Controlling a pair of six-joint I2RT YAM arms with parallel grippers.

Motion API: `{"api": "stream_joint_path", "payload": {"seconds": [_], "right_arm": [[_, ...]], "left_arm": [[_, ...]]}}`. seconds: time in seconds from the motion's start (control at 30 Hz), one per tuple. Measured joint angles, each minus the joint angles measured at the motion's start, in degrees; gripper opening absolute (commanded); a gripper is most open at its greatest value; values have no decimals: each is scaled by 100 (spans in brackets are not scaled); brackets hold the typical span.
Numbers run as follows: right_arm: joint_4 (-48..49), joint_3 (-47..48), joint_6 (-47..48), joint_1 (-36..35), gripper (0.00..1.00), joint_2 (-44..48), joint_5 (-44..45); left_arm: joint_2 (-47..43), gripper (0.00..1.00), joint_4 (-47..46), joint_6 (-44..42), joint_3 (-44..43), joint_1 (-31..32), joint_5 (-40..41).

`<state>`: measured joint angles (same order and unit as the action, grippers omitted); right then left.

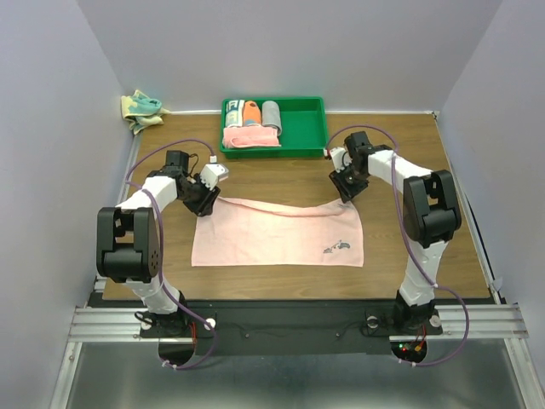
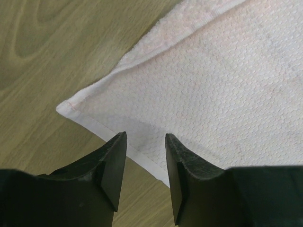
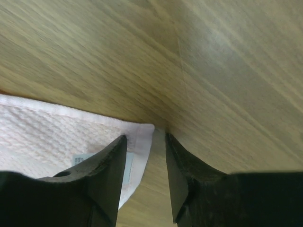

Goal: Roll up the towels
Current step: Flatten the towel, then fold the towel

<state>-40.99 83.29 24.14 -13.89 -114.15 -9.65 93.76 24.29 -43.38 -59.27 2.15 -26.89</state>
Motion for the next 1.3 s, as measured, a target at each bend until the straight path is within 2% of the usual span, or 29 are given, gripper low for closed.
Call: {"api": "stream_joint_path", "payload": {"seconds": [0.27, 0.33, 0.53, 0.67, 0.87, 1.03, 1.3], "right_arm": [[634, -402, -101, -20, 37, 131, 608], [756, -461, -166, -48, 31, 168, 800], [1231, -614, -321, -70, 29, 223, 1526], [1399, -708, -343, -59, 37, 267, 1797], [1397, -990, -345, 9, 47, 564, 1510], [1270, -962, -361, 39, 49, 933, 1093], [1165, -680, -317, 72, 53, 1040, 778]], "left_arm": [[28, 49, -66, -4, 310, 0, 278], [28, 49, -74, -4, 345, 0, 367], [37, 49, -138, -7, 459, 0, 518], [42, 49, -186, -9, 492, 0, 538], [42, 50, -116, 28, 422, 0, 378], [26, 50, -15, 282, -94, 0, 149], [284, 46, -446, 721, -807, 0, 201]]}}
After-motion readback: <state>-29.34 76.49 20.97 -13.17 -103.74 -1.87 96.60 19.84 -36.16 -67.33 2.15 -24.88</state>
